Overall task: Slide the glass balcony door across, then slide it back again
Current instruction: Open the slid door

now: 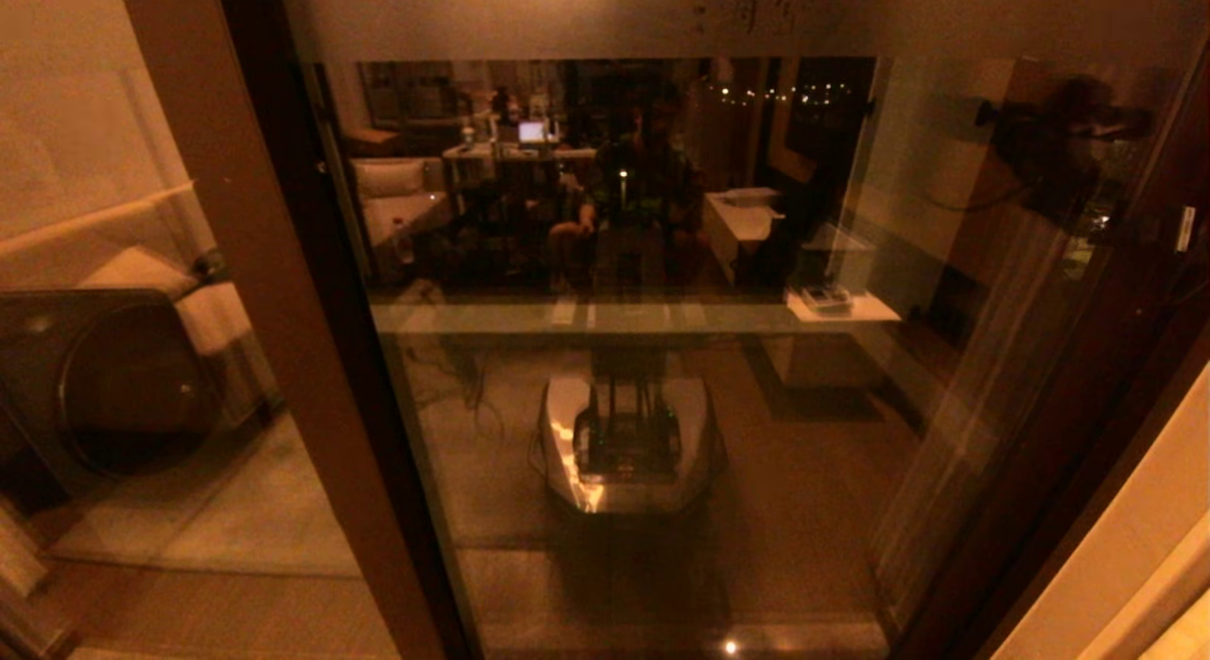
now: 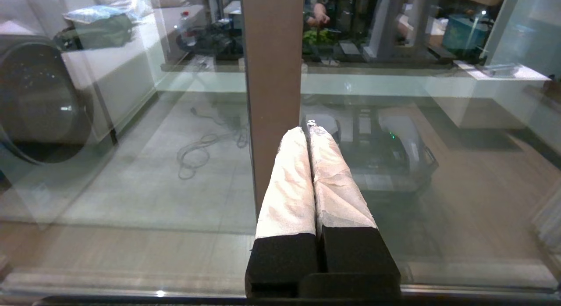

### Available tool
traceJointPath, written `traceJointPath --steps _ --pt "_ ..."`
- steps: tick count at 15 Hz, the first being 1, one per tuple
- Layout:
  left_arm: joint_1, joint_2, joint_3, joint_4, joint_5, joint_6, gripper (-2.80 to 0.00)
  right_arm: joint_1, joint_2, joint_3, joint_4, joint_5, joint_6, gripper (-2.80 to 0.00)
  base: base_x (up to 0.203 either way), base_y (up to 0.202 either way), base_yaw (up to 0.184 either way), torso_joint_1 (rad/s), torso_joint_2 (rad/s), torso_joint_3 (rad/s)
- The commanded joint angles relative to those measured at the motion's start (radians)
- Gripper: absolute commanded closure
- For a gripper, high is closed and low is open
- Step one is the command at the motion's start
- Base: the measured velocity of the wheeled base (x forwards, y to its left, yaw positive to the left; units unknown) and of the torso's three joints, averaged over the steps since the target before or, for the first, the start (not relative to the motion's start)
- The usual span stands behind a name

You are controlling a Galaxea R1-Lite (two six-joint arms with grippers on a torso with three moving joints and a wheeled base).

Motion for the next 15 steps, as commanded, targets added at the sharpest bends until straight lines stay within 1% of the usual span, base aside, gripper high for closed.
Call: traceJointPath --steps 1,15 --pt "-0.001 0.001 0.034 -0.001 0.0 0.0 0.0 0.004 0.015 -0.018 -0.001 0.01 0.007 -2.8 0.0 0.0 0.0 0.0 0.0 0.0" --pt "-0.001 0.001 0.034 -0.001 0.0 0.0 0.0 0.042 -0.015 0.027 0.0 0.013 0.012 -2.8 0.0 0.0 0.0 0.0 0.0 0.0"
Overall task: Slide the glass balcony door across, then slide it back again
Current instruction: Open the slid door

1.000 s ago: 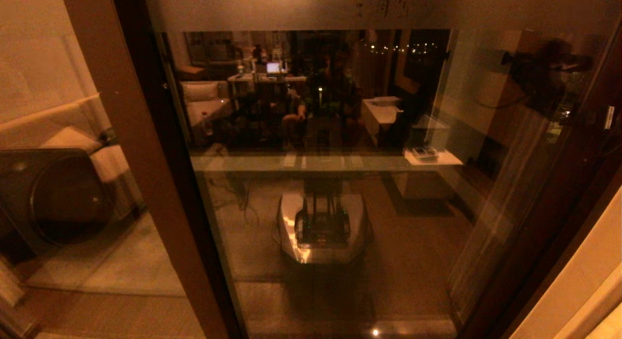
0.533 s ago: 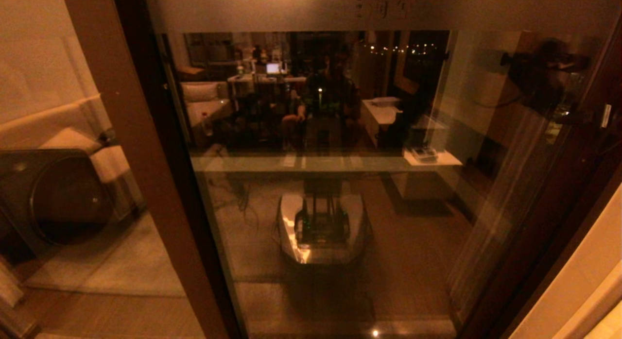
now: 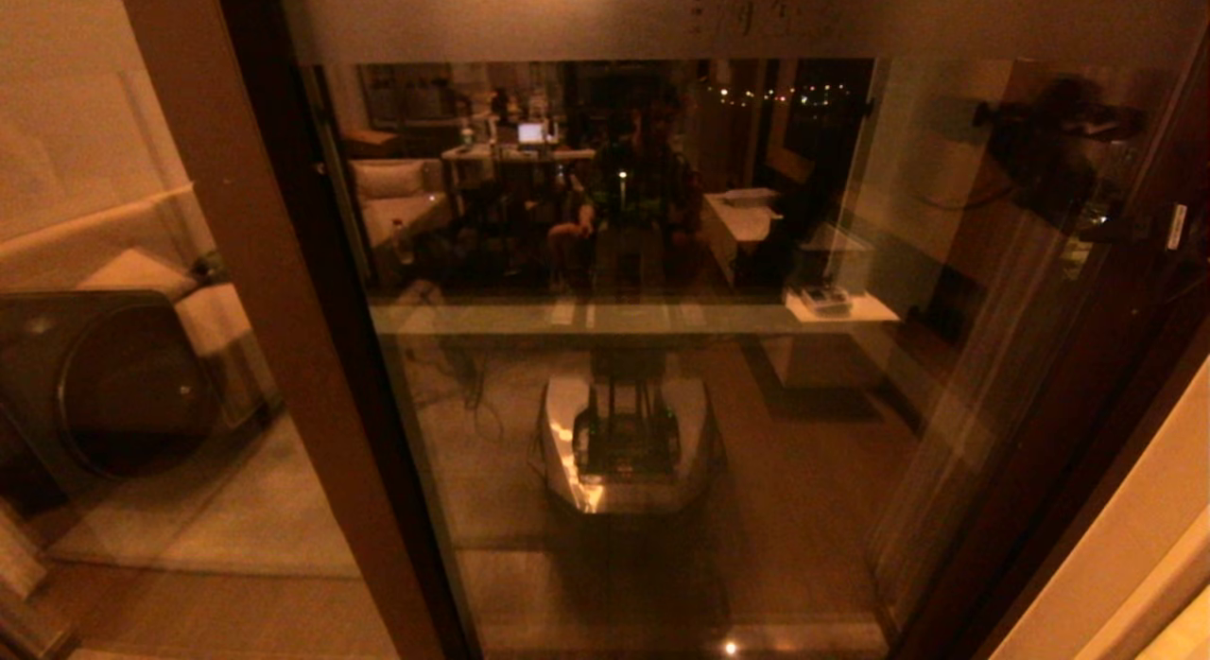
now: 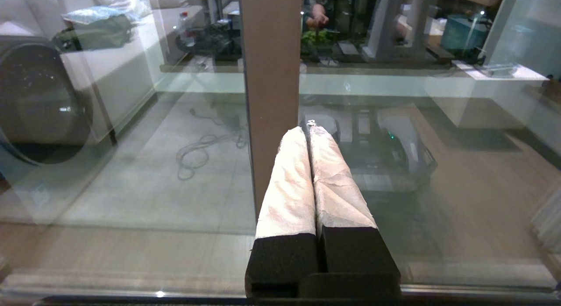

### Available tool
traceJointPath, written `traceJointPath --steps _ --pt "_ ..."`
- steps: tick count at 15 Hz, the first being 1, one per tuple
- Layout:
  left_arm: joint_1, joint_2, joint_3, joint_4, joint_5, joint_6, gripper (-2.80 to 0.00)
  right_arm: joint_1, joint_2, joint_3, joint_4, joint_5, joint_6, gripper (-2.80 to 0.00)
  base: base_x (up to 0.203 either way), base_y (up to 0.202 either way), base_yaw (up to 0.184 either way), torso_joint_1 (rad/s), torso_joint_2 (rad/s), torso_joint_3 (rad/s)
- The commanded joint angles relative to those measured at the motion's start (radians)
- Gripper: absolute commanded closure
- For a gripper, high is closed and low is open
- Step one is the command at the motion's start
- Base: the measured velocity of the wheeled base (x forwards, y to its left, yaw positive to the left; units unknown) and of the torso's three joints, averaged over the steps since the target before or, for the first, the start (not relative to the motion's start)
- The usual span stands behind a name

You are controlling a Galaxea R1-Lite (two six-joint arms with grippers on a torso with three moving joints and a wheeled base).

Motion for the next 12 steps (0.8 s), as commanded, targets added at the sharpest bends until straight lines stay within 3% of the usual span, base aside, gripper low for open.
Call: traceJointPath --steps 1,12 --pt "0.001 0.001 0.034 -0.001 0.0 0.0 0.0 0.005 -0.008 0.009 0.006 0.007 -0.002 -2.8 0.0 0.0 0.0 0.0 0.0 0.0" --pt "0.0 0.001 0.034 -0.001 0.0 0.0 0.0 0.036 -0.021 0.023 0.006 0.007 -0.001 -2.8 0.0 0.0 0.0 0.0 0.0 0.0"
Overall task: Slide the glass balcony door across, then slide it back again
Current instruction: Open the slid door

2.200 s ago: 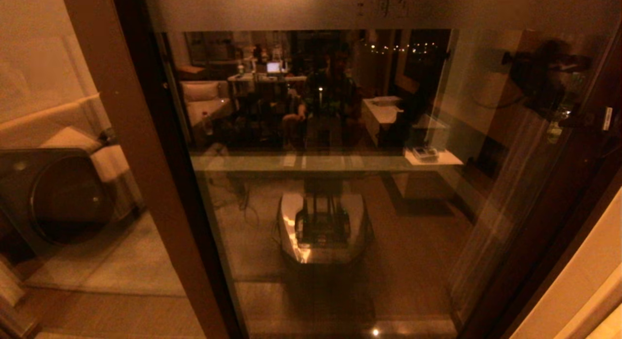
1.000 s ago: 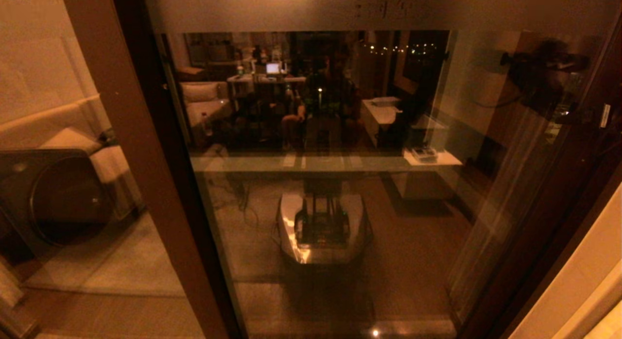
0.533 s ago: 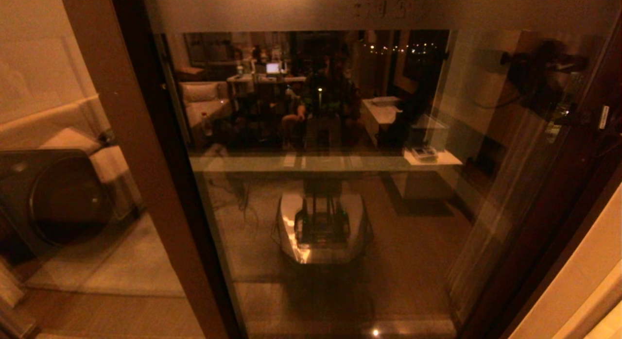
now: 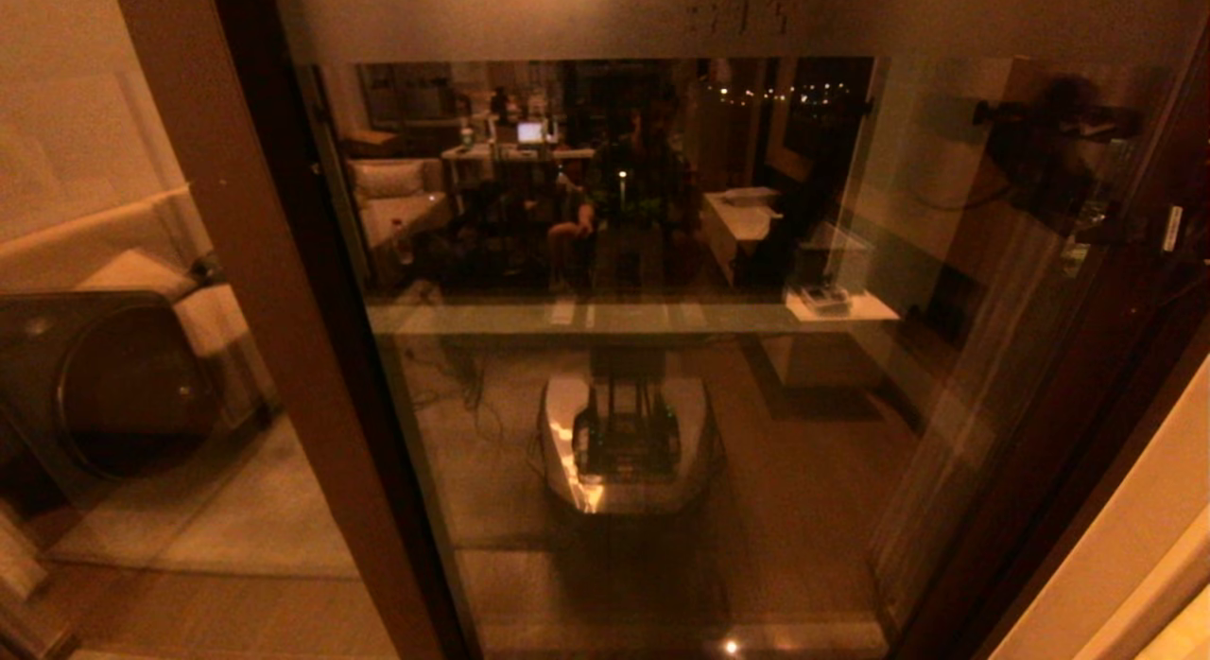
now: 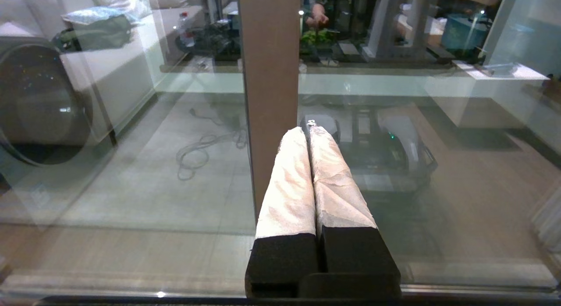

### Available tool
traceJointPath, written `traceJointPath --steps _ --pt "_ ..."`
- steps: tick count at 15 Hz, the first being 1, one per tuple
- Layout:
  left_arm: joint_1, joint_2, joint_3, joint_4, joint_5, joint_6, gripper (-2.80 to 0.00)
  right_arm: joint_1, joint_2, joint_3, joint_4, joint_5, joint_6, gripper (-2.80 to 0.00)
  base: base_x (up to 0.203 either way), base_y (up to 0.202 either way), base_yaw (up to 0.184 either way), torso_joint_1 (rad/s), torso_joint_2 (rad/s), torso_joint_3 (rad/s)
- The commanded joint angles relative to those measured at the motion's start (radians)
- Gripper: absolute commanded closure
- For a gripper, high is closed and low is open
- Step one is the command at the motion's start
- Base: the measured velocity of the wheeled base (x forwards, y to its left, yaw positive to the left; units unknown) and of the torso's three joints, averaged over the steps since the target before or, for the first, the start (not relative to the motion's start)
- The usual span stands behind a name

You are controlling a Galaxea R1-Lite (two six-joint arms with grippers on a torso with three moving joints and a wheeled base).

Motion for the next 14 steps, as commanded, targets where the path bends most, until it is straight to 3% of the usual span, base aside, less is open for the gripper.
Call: traceJointPath --steps 1,14 --pt "0.001 0.001 0.034 -0.001 0.0 0.0 0.0 0.011 -0.008 0.006 0.003 0.008 0.0 -2.8 0.0 0.0 0.0 0.0 0.0 0.0" --pt "0.0 0.001 0.034 -0.001 0.0 0.0 0.0 0.058 -0.055 0.083 -0.007 0.005 -0.005 -2.8 0.0 0.0 0.0 0.0 0.0 0.0"
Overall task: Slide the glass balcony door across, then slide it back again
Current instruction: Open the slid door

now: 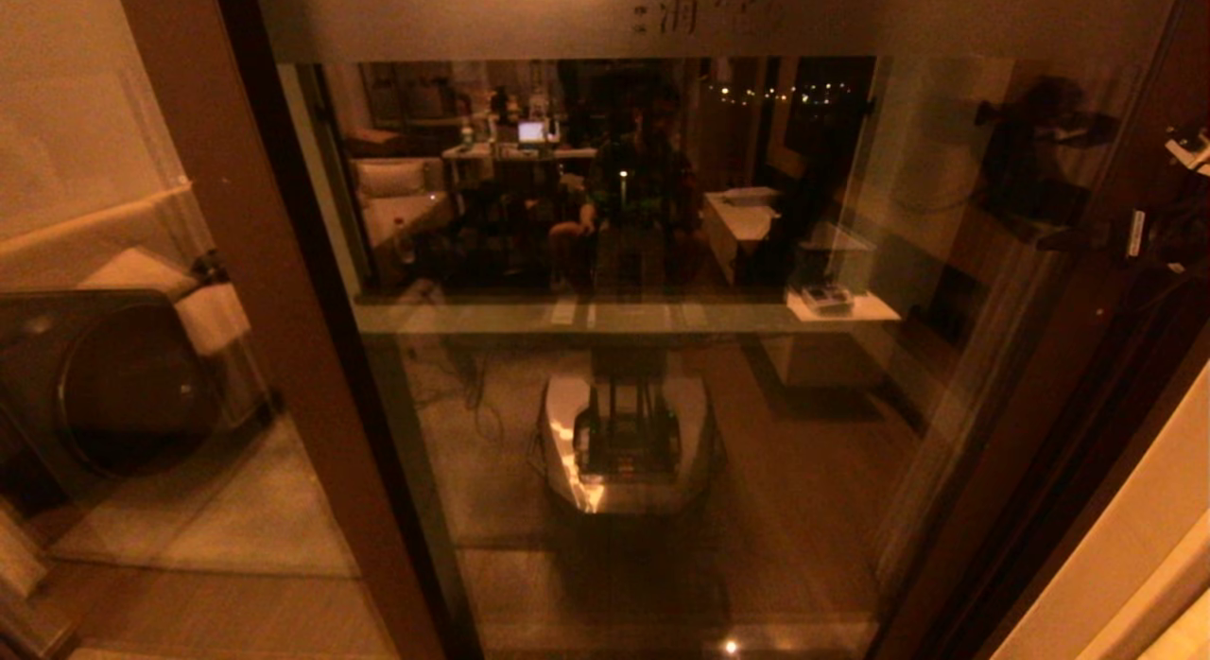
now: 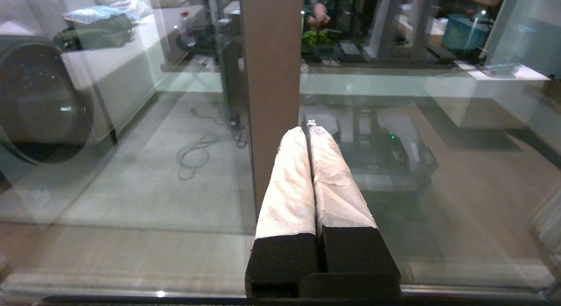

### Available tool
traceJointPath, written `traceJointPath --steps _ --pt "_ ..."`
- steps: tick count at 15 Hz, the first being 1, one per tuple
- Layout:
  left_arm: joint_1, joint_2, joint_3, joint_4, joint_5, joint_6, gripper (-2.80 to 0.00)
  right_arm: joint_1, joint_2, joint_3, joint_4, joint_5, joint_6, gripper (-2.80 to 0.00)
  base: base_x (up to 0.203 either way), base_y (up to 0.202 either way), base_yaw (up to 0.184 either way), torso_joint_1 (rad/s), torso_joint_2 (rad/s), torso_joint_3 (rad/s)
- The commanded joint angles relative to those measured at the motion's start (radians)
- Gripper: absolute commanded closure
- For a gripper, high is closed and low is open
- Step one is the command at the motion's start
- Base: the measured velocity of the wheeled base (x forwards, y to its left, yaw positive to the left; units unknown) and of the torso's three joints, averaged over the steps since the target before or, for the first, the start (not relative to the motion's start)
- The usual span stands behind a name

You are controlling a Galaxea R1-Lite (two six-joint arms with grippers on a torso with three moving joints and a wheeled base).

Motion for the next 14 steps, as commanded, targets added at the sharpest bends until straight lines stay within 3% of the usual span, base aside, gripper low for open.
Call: traceJointPath --steps 1,14 --pt "0.0 0.001 0.034 -0.001 0.0 0.0 0.0 0.011 -0.02 0.024 -0.009 -0.002 -0.002 -2.8 0.0 0.0 0.0 0.0 0.0 0.0" --pt "0.0 0.001 0.034 -0.001 0.0 0.0 0.0 0.069 -0.05 0.086 -0.019 -0.002 -0.003 -2.8 0.0 0.0 0.0 0.0 0.0 0.0"
